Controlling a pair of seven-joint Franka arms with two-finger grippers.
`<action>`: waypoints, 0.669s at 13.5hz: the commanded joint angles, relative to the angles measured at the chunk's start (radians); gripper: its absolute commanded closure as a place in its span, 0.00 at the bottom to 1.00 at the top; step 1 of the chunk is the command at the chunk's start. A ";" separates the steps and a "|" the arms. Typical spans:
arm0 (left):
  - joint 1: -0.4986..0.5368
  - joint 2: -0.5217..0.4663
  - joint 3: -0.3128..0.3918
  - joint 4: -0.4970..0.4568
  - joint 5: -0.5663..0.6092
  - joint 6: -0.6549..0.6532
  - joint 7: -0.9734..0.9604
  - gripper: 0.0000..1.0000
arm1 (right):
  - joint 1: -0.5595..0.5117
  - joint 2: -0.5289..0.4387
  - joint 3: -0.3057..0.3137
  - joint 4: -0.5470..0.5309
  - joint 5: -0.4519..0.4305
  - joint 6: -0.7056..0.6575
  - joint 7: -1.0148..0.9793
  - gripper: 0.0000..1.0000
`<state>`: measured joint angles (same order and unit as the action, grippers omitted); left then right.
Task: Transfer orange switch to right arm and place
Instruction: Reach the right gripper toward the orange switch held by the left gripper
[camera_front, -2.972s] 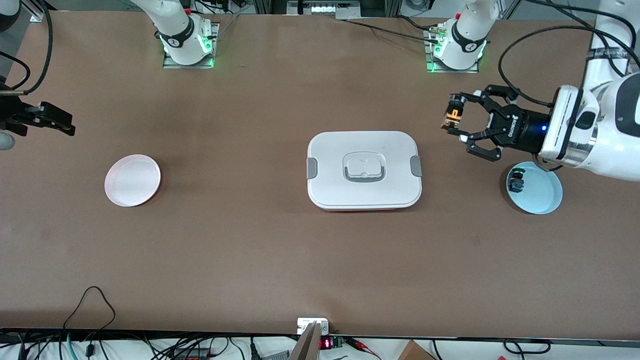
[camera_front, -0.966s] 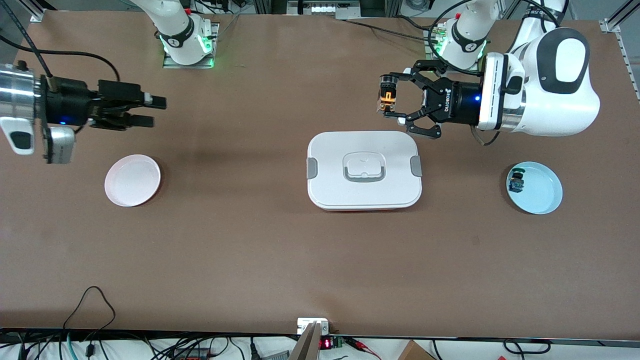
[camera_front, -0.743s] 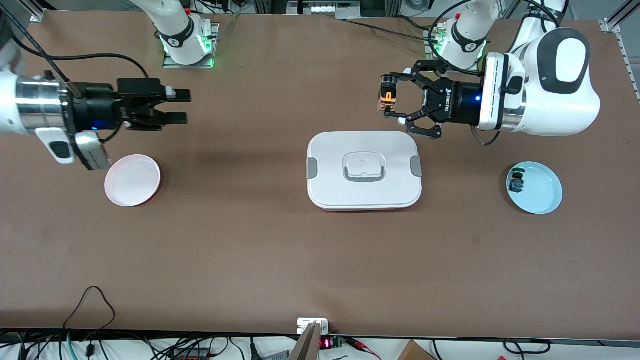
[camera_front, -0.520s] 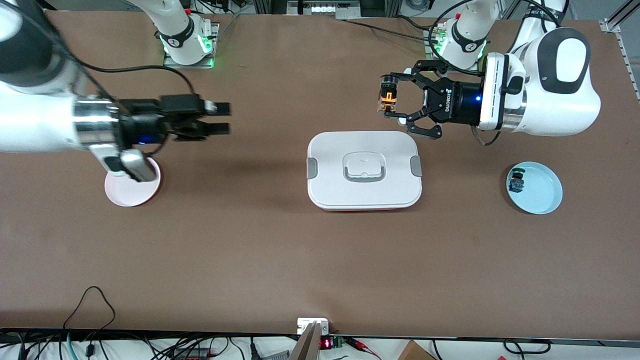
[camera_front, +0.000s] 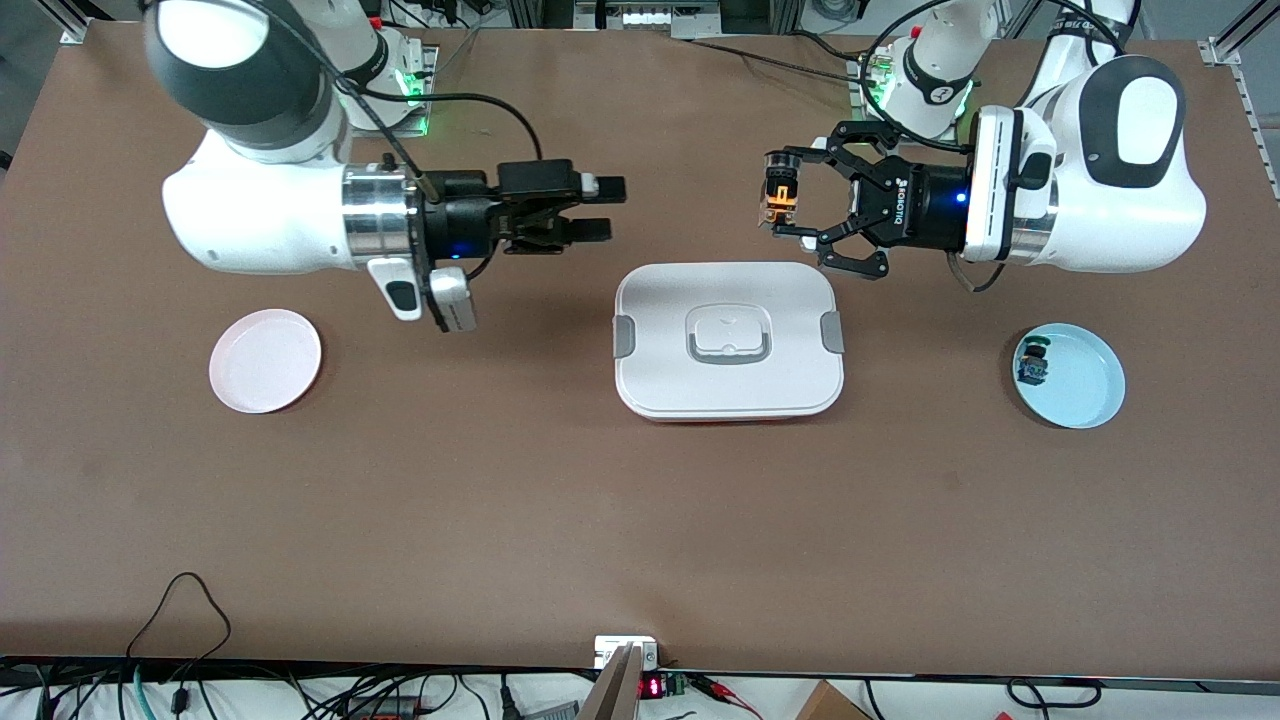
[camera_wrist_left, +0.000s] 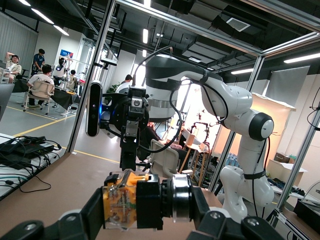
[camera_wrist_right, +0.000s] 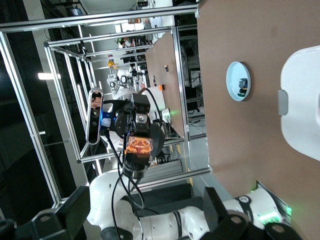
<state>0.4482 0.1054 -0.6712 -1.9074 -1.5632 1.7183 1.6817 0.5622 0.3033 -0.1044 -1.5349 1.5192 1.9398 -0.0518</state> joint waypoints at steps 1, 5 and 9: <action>0.020 -0.030 -0.002 -0.027 -0.034 -0.028 0.026 1.00 | 0.112 -0.003 -0.009 -0.011 0.093 0.147 0.056 0.00; 0.018 -0.029 -0.002 -0.036 -0.034 -0.026 0.029 1.00 | 0.174 0.034 -0.009 -0.010 0.246 0.188 0.072 0.00; 0.020 -0.027 -0.004 -0.038 -0.034 -0.026 0.058 1.00 | 0.209 0.065 -0.008 0.012 0.251 0.261 0.040 0.00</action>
<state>0.4516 0.1054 -0.6703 -1.9168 -1.5632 1.7088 1.7024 0.7426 0.3568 -0.1040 -1.5440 1.7430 2.1575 0.0034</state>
